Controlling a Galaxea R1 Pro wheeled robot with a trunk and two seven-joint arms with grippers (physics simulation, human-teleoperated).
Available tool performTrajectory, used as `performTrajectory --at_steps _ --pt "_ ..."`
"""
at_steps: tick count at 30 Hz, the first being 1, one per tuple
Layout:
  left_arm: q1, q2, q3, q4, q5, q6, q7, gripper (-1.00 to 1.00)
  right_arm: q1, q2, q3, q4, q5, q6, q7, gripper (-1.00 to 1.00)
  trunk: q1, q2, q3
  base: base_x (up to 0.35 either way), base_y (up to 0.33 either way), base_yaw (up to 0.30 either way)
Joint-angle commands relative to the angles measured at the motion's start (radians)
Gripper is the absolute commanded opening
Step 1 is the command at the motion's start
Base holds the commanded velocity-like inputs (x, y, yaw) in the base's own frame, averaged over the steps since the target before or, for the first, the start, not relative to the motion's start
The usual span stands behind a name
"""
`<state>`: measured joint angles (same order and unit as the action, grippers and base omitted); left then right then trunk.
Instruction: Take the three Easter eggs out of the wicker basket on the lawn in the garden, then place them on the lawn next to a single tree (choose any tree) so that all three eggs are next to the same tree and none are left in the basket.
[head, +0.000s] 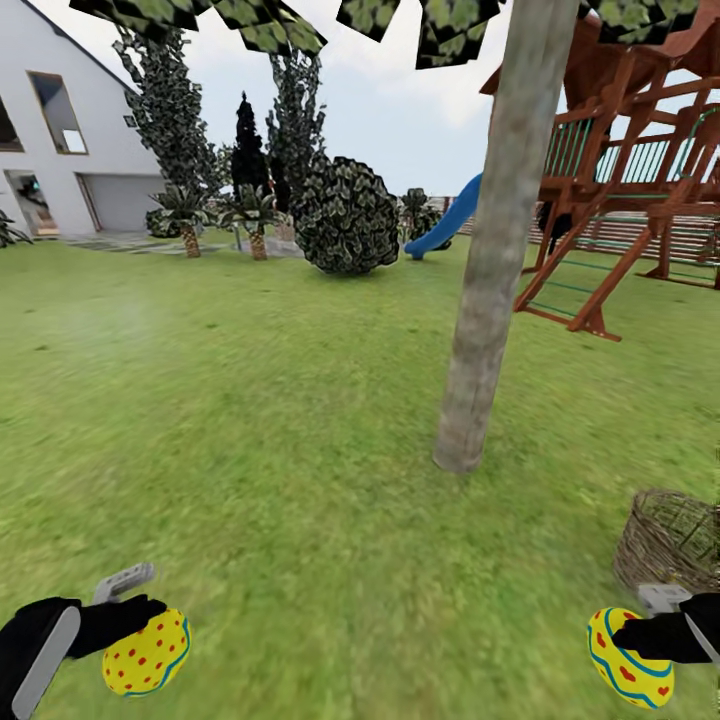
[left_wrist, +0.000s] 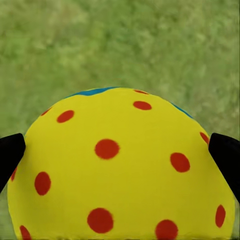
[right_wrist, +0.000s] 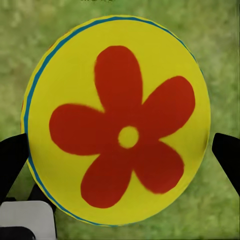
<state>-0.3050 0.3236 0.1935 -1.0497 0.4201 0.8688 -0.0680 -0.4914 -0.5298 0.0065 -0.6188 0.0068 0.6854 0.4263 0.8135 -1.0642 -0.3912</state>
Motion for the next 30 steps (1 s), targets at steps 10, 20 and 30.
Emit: performTrajectory --at_steps 10,20,30 --pt "0.0 -0.012 -0.036 0.027 -0.003 0.001 -0.007 -1.0 -0.001 0.0 0.0 -0.001 0.001 0.006 0.004 -1.0 0.001 -0.001 -0.01 0.329 0.054 -0.224" --pt "0.0 -0.037 -0.037 0.028 -0.004 0.001 -0.006 -1.0 -0.001 -0.002 0.0 -0.001 0.001 0.006 0.004 -1.0 0.001 -0.001 -0.017 0.339 0.0 -0.142" --pt "0.0 -0.043 -0.038 0.028 -0.005 -0.001 -0.003 -1.0 -0.001 0.0 0.0 -0.001 0.002 0.006 0.004 -1.0 0.001 -0.001 -0.023 0.339 0.0 -0.117"
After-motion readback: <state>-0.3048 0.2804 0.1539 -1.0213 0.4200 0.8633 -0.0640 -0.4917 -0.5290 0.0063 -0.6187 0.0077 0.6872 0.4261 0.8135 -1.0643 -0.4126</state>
